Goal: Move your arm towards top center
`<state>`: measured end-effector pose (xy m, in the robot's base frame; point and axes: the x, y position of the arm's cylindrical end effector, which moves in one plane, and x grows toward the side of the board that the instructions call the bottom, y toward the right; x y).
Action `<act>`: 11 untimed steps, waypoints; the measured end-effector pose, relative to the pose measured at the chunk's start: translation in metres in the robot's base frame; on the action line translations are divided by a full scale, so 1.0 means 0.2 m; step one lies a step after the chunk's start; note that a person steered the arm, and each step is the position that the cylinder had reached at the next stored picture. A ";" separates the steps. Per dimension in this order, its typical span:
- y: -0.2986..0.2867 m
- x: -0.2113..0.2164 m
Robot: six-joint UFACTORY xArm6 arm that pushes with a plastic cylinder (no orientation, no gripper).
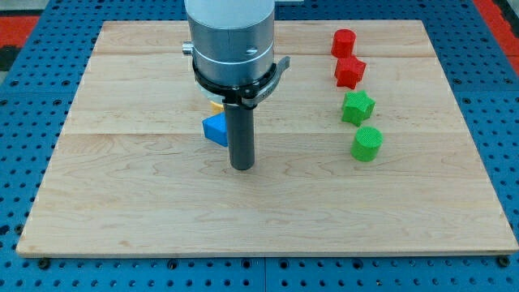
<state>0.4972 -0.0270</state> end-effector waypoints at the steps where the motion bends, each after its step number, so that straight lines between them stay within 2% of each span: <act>1: 0.00 0.00; 3: 0.05 -0.01; 4: 0.22 -0.15; 7: 0.26 -0.47; 9: 0.25 -0.77; 11: 0.23 -1.21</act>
